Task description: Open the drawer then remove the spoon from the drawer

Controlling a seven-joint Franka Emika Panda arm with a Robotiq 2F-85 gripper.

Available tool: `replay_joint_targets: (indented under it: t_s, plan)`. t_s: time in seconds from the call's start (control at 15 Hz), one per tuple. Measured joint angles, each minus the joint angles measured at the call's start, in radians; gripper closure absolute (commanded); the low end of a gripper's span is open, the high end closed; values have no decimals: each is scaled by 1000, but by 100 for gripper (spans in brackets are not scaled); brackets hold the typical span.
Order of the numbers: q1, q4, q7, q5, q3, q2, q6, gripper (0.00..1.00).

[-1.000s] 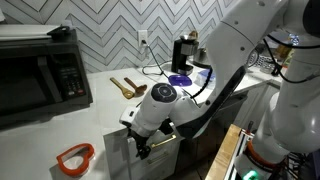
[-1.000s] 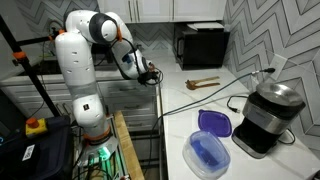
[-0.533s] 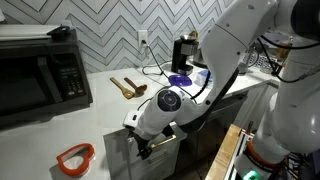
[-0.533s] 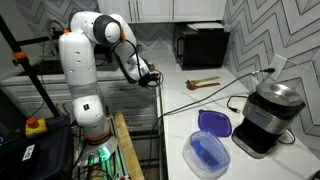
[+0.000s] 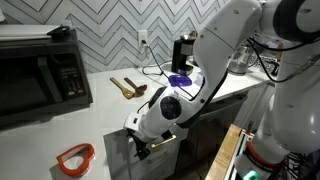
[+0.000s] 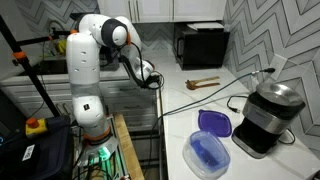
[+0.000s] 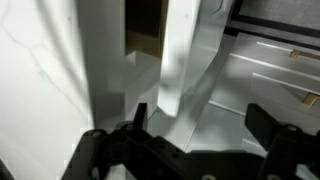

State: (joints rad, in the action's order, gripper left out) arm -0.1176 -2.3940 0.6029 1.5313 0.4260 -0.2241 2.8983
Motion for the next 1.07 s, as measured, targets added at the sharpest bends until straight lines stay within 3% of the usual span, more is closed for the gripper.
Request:
replay_joint_targets:
  t_s: [0.47,0.8,1.07]
  plan:
    - [0,29,129,138,-5,-56,-1,0]
    - [0,30,138,127,-4,-57,-1,0]
    - [0,27,94,24,0,-56,0,0]
